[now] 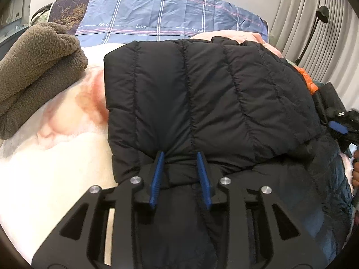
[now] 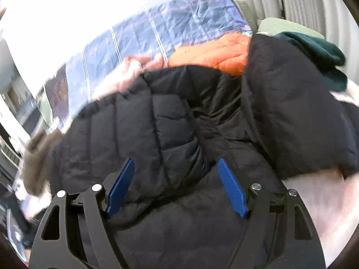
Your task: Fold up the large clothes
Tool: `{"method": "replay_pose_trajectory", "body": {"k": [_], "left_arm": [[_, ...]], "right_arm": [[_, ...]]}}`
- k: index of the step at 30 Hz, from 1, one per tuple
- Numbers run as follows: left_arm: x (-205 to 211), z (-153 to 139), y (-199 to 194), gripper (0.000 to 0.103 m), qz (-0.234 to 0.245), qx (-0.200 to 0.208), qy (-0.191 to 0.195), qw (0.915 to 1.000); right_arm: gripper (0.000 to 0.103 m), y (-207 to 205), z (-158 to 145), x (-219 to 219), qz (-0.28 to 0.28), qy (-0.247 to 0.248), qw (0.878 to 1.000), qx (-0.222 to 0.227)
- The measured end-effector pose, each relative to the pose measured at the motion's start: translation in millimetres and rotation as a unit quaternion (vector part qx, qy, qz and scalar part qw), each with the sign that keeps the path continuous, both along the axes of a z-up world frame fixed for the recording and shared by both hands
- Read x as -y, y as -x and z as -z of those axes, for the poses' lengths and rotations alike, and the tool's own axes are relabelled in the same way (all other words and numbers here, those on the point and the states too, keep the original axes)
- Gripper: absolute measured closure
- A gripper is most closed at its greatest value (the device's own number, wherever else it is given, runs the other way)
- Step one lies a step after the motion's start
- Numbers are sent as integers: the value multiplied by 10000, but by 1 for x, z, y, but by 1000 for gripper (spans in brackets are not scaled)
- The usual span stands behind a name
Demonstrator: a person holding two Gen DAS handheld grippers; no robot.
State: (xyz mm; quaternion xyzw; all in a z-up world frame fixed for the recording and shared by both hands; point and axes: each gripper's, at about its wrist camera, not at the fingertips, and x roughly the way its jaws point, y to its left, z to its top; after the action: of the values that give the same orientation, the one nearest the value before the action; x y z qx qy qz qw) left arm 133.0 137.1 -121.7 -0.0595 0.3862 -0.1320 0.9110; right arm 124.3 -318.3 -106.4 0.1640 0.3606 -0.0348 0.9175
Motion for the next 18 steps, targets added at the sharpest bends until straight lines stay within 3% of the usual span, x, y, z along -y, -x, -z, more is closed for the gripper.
{"method": "replay_pose_trajectory", "body": {"k": [2,4,5,7,8,9,10,15,16,18], "left_arm": [[-4,-5,4,56,-12,73,160,9998],[-17,-14,12,44,-172,214,468,9985],[-26,-18,16,37,-259,295,680,9969],[-43,-25,14,34,-424,342,1076,9927],[-49,-28,9,34,-522,292,1179,9912],[-52,-29,4,35,-610,249,1193,9907],[-57,-31,-2,36,-712,225,1192,9901],[-69,-40,-13,36,-883,258,1195,9886],[-67,-38,-15,36,-890,238,1110,9895],[-62,-32,-19,36,-871,172,929,9917]], "right_arm": [[26,-13,12,6,173,80,9994,-282],[21,-18,27,21,210,-674,9970,-303],[13,-18,32,28,146,-1101,9936,-198],[14,-19,35,33,86,-1411,9899,-85],[31,-21,33,31,14,-1315,9913,-73],[76,-23,28,26,-139,-1121,9936,-12],[98,-22,23,22,-190,-896,9958,18],[103,8,-20,19,341,76,9958,847],[103,13,-25,20,487,405,9938,912],[103,8,-17,26,482,638,9953,556]]}}
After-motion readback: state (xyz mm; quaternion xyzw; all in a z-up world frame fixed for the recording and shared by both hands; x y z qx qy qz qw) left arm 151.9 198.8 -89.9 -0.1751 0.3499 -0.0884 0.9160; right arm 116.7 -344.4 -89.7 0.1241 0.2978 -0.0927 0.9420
